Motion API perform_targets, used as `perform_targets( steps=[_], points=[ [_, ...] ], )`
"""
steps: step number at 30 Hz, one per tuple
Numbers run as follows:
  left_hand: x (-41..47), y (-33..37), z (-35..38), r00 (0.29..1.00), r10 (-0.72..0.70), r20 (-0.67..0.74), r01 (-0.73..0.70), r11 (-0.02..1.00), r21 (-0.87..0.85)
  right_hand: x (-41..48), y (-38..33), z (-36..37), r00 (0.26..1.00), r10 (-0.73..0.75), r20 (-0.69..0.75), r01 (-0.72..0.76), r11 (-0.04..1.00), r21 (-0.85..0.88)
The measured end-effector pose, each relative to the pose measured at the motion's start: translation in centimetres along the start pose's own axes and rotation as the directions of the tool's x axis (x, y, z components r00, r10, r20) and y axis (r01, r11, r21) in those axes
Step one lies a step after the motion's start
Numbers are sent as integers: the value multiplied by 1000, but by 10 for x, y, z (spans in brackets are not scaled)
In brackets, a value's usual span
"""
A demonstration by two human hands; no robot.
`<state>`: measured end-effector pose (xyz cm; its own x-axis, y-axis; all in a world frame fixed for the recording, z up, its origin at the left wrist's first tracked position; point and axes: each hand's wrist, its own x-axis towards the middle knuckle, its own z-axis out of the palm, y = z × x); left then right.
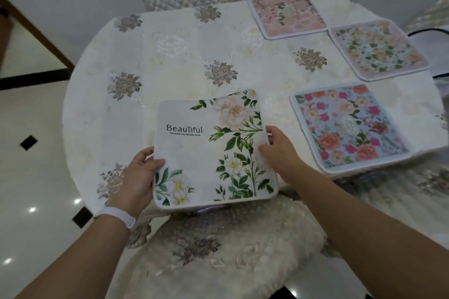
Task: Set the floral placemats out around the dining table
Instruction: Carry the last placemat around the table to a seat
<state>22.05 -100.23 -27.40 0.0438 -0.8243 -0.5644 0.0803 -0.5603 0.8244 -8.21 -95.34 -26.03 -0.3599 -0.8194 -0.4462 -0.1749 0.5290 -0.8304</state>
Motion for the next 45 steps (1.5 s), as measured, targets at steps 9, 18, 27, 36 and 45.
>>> perform_targets(
  steps=[9,18,27,36,45],
  points=[
    [33,-27,-8,993,-53,-102,55,998,17,45,22,27,999,38,31,-36,997,-75],
    [30,-48,-18,995,91,-47,-58,880,471,52,42,25,997,78,8,-73,957,-280],
    [13,-74,-53,949,189,251,-309,421,853,16,74,11,967,-97,235,240,654,-717],
    [13,-88,-62,904,225,364,-407,194,892,-2,92,5,920,-81,383,379,431,-819],
    [12,-90,-63,873,256,415,-462,164,872,-1,93,7,922,-129,364,383,435,-815]
  ],
)
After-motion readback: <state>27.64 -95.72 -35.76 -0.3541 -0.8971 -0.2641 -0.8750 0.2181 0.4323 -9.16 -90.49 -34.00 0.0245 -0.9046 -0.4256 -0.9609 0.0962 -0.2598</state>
